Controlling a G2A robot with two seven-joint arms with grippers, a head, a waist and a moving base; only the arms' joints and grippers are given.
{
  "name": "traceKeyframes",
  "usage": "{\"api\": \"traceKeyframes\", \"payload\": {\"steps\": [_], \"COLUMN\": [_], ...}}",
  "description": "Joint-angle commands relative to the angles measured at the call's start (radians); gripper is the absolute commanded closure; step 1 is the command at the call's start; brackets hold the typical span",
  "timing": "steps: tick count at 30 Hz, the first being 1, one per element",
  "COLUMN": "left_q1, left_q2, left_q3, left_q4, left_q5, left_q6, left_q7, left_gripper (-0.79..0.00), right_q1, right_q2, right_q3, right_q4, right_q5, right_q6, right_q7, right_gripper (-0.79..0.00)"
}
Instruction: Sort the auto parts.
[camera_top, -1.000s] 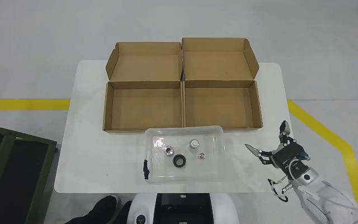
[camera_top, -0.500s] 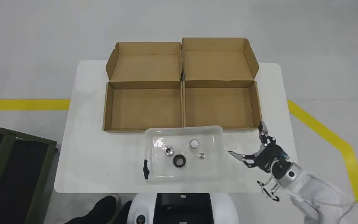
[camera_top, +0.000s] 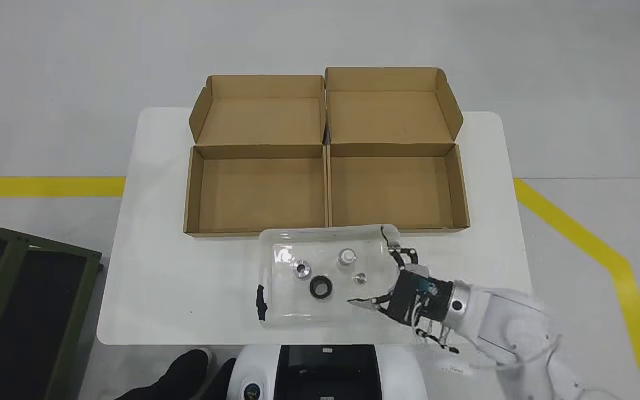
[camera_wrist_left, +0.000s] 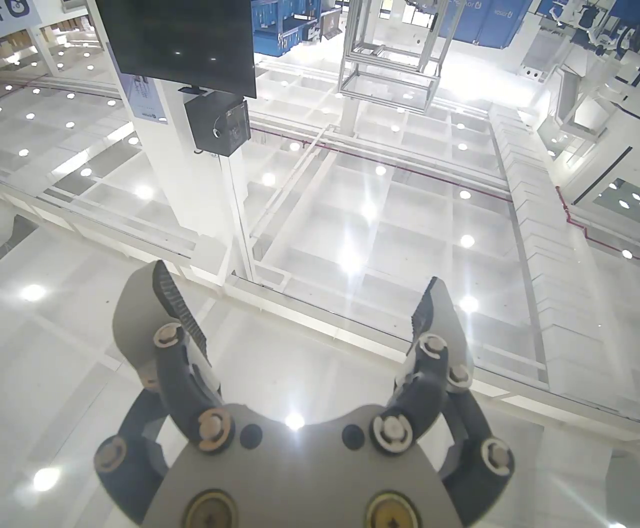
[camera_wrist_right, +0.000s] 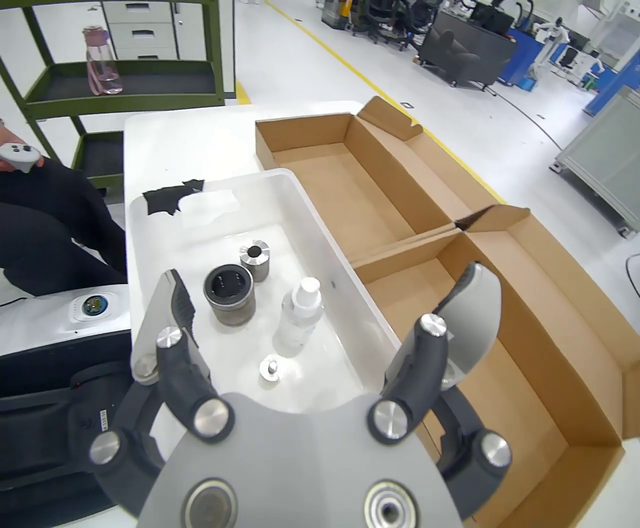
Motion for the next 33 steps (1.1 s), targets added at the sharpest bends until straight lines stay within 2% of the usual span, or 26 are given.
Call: {"api": "traceKeyframes", "payload": {"steps": [1,19,21,23,24,28,33], "left_q1": [0.000,0.000,0.000,0.000,0.000,0.000,0.000], "left_q2": [0.000,0.000,0.000,0.000,0.000,0.000,0.000], "left_q3": [0.000,0.000,0.000,0.000,0.000,0.000,0.000], "left_q4": [0.000,0.000,0.000,0.000,0.000,0.000,0.000], "left_q5": [0.000,0.000,0.000,0.000,0.000,0.000,0.000], "left_q6": [0.000,0.000,0.000,0.000,0.000,0.000,0.000], "left_q7": [0.000,0.000,0.000,0.000,0.000,0.000,0.000], "left_gripper": [-0.785,-0.785,-0.785,-0.785,-0.785,-0.785,-0.785], "right_q1": [0.017,0.117,0.129,0.140,0.145,0.164,0.188], "right_q2": [0.001,0.007,0.007,0.008,0.008,0.010,0.011], "right_q3": [-0.030,-0.138,-0.147,-0.156,-0.159,-0.170,-0.180], "right_q4": [0.017,0.135,0.148,0.160,0.166,0.195,0.222], "right_q5": [-0.025,-0.072,-0.076,-0.076,-0.076,-0.074,-0.068], "right_q6": [-0.007,0.016,0.016,0.017,0.016,0.016,0.025], "right_q7": [0.004,0.069,0.075,0.077,0.079,0.095,0.113], "right_gripper": [-0.785,-0.785,-0.763,-0.619,-0.585,-0.637,-0.606]}}
